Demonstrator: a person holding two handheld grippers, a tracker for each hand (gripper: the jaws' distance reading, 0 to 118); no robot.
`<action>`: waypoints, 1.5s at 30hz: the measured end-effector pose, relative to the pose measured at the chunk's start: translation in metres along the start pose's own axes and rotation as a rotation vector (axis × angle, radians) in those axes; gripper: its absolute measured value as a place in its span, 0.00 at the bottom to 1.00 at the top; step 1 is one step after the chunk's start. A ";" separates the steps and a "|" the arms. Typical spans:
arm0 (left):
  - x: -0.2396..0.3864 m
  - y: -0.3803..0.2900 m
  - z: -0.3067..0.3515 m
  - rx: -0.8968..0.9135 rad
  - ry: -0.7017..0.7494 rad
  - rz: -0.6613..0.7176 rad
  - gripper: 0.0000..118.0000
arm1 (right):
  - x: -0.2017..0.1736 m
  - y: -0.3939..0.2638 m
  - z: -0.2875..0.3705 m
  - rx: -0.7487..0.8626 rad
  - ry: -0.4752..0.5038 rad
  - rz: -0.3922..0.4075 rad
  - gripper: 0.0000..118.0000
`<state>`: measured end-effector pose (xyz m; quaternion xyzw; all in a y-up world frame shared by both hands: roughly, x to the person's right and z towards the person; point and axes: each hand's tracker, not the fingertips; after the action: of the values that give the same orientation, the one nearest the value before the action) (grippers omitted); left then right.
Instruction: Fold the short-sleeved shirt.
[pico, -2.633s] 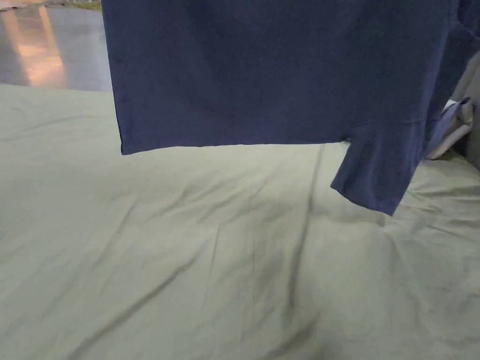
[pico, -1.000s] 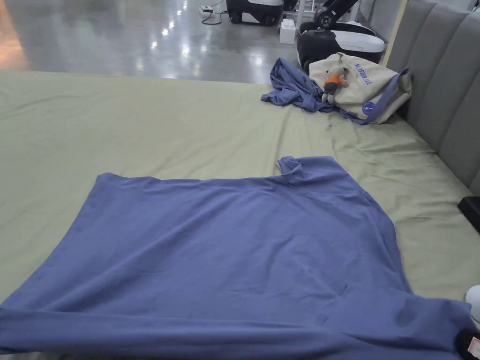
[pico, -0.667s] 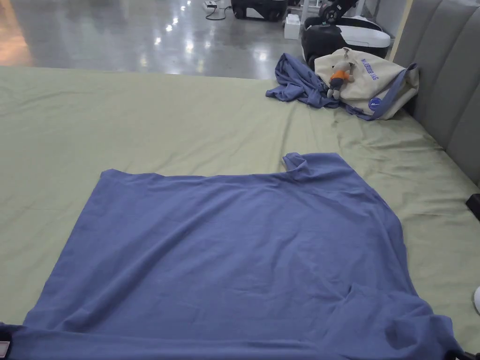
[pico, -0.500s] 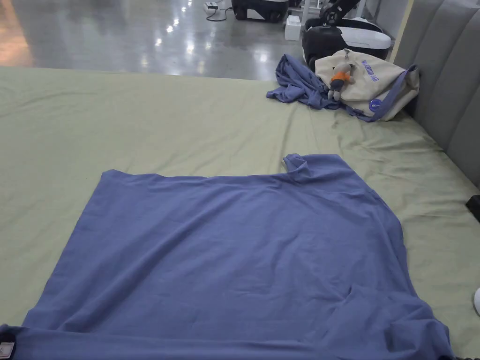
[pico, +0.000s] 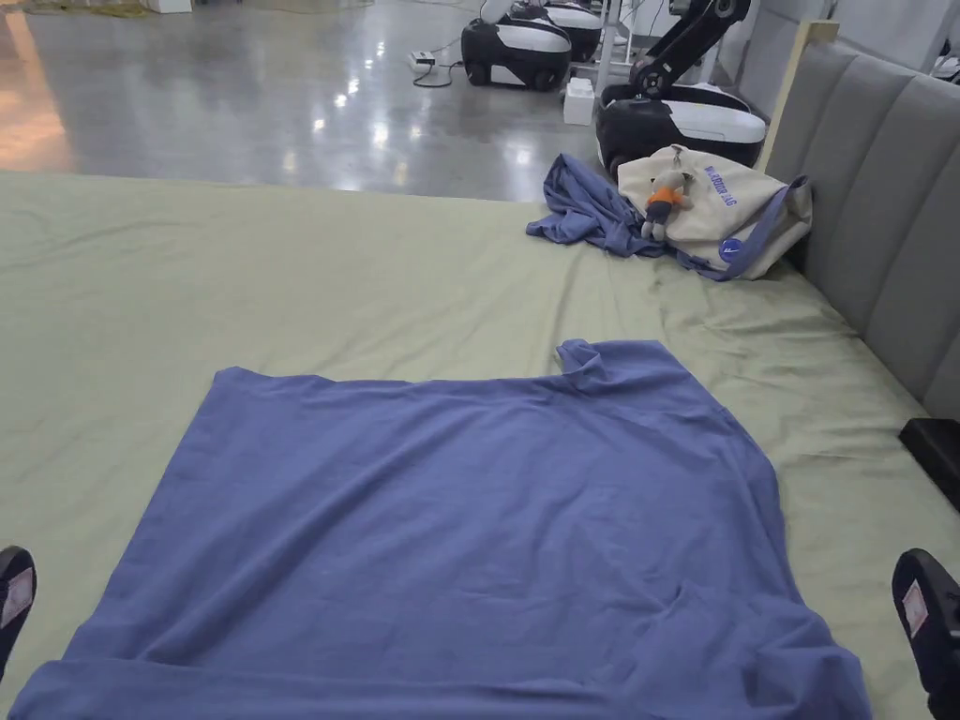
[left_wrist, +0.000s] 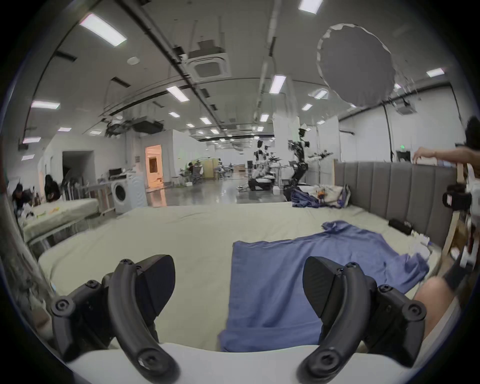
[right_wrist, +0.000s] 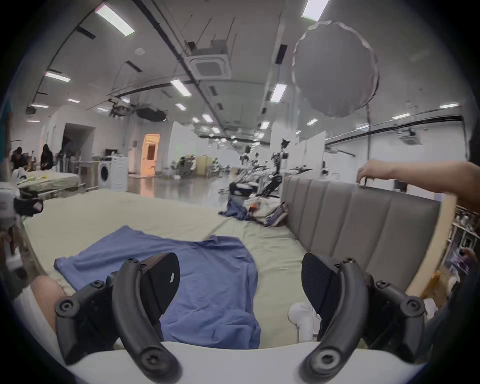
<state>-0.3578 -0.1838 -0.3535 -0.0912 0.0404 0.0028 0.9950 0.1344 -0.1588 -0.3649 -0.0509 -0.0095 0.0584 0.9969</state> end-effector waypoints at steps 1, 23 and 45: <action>0.003 -0.006 0.006 -0.005 -0.040 0.038 0.85 | -0.003 -0.004 0.007 -0.003 0.008 -0.032 0.69; -0.064 -0.091 -0.089 -0.589 -0.146 -0.172 0.90 | 0.004 -0.040 -0.011 -0.163 0.106 -0.070 0.02; -0.046 -0.094 -0.098 -0.657 -0.222 -0.157 0.11 | 0.051 -0.081 -0.051 -0.531 0.141 -0.050 0.89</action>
<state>-0.4103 -0.2939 -0.4292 -0.4085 -0.0780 -0.0510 0.9080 0.1958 -0.2376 -0.4067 -0.3140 0.0436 0.0253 0.9481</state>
